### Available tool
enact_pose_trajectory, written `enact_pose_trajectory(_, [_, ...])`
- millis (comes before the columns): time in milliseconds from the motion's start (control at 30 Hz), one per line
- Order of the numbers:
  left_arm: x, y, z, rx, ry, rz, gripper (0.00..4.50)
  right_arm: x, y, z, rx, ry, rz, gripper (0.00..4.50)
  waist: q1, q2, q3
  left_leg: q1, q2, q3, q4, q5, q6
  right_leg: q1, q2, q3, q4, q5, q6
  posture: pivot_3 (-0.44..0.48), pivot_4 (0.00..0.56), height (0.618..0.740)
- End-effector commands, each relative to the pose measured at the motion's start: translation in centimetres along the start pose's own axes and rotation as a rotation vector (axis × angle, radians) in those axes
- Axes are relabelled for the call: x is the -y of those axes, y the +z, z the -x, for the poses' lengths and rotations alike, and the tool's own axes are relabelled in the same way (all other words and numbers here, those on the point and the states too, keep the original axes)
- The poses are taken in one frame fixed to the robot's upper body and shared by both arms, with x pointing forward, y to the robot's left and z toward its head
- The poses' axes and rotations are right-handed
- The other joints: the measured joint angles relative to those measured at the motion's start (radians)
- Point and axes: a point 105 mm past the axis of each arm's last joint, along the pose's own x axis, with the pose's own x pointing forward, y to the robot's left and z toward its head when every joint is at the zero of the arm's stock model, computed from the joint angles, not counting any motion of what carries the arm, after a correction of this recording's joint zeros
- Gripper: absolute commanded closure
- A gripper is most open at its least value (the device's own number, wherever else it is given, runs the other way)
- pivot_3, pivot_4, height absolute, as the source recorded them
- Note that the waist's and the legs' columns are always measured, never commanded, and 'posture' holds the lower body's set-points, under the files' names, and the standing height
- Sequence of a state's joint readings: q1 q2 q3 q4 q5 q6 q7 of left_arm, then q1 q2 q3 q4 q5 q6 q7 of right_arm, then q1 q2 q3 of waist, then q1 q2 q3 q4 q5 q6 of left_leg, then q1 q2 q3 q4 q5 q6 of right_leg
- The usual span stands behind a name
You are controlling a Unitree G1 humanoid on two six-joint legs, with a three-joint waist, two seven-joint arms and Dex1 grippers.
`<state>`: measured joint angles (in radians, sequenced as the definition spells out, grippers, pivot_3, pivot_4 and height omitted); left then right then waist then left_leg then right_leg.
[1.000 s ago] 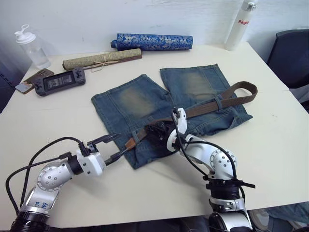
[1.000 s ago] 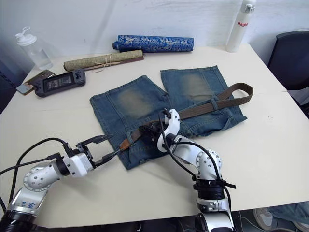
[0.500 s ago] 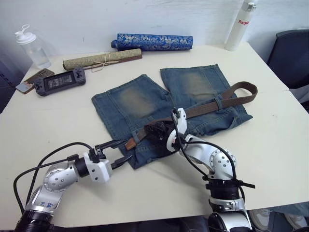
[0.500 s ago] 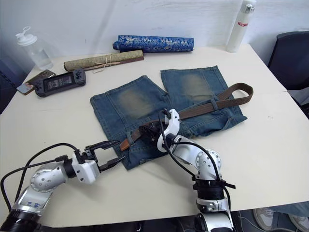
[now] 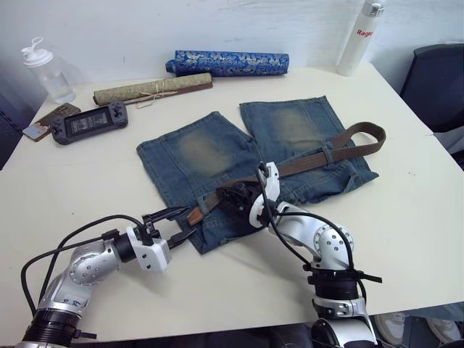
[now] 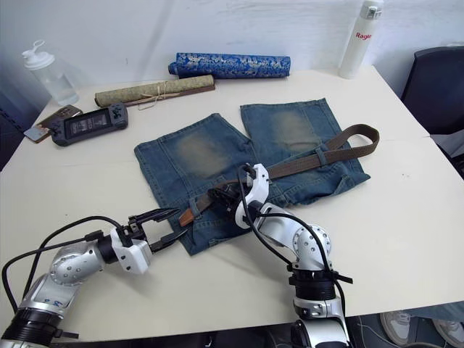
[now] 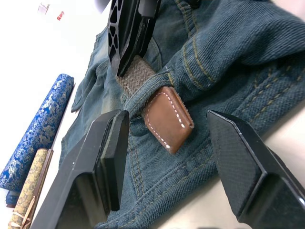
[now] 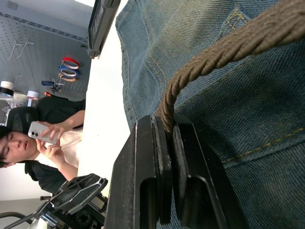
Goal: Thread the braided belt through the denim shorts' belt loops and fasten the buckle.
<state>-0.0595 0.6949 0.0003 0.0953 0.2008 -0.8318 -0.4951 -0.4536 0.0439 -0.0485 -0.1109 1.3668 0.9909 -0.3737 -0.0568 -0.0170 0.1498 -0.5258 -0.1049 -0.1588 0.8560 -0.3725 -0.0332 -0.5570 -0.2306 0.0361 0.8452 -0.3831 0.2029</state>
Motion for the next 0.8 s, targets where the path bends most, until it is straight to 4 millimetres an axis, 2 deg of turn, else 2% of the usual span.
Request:
enact_pose_trajectory(33, [-0.7,-0.3,0.3,-0.023,0.017,-0.031,2.36,0.3,-1.5,-0.5,-0.058,0.003,-0.029,4.5,0.0,0.0,0.0,0.0,0.0,0.0,0.0,0.0,0.0,0.0,0.0,0.0,0.0,0.0,0.0,0.0,0.15,0.637])
enact_pose_trajectory(133, [-0.3,-0.7,0.4,-0.043,0.003,-0.044,3.7,0.3,-1.5,-0.5,-0.057,0.003,-0.03,4.5,0.001,0.0,-0.001,0.0,0.0,0.0,0.0,0.0,0.0,0.0,0.0,0.0,0.0,0.0,0.0,0.0,0.15,0.637])
enact_pose_trajectory(200, [-0.1,-0.9,0.3,-0.054,-0.004,-0.051,4.43,0.3,-1.5,-0.5,-0.057,0.004,-0.032,4.5,0.001,0.003,-0.003,0.0,0.0,0.0,0.0,0.0,0.0,0.0,0.0,0.0,0.0,0.0,0.0,0.0,0.15,0.637])
enact_pose_trajectory(567, [-0.3,-0.7,0.2,-0.047,-0.001,-0.078,4.43,0.7,-1.2,-0.3,-0.055,-0.026,0.006,4.5,0.003,0.004,-0.003,0.001,0.0,-0.001,0.0,0.0,0.0,0.0,0.0,0.0,0.0,0.0,0.0,0.0,0.15,0.637])
enact_pose_trajectory(633, [-0.3,-0.6,0.3,-0.048,-0.002,-0.086,4.5,-0.1,-0.2,0.1,-0.015,0.015,-0.004,3.69,0.004,0.004,-0.003,0.0,0.0,-0.001,0.0,0.0,0.0,0.0,0.0,0.0,0.0,0.0,0.0,0.0,0.15,0.637])
enact_pose_trajectory(700, [-0.3,-0.6,0.4,-0.05,-0.005,-0.094,4.5,-0.8,0.8,0.7,0.029,0.059,-0.028,3.08,0.004,0.006,-0.003,0.0,0.0,-0.001,0.0,0.0,0.0,0.0,0.0,0.0,0.0,0.0,0.0,0.0,0.15,0.637])
enact_pose_trajectory(800, [-0.4,-0.6,0.6,-0.055,-0.003,-0.099,4.5,-1.2,2.6,2.4,0.1,0.072,0.014,1.5,0.006,0.007,-0.002,0.0,-0.001,-0.001,0.0,0.0,0.0,0.0,0.0,0.0,0.0,0.0,0.0,0.0,0.15,0.637])
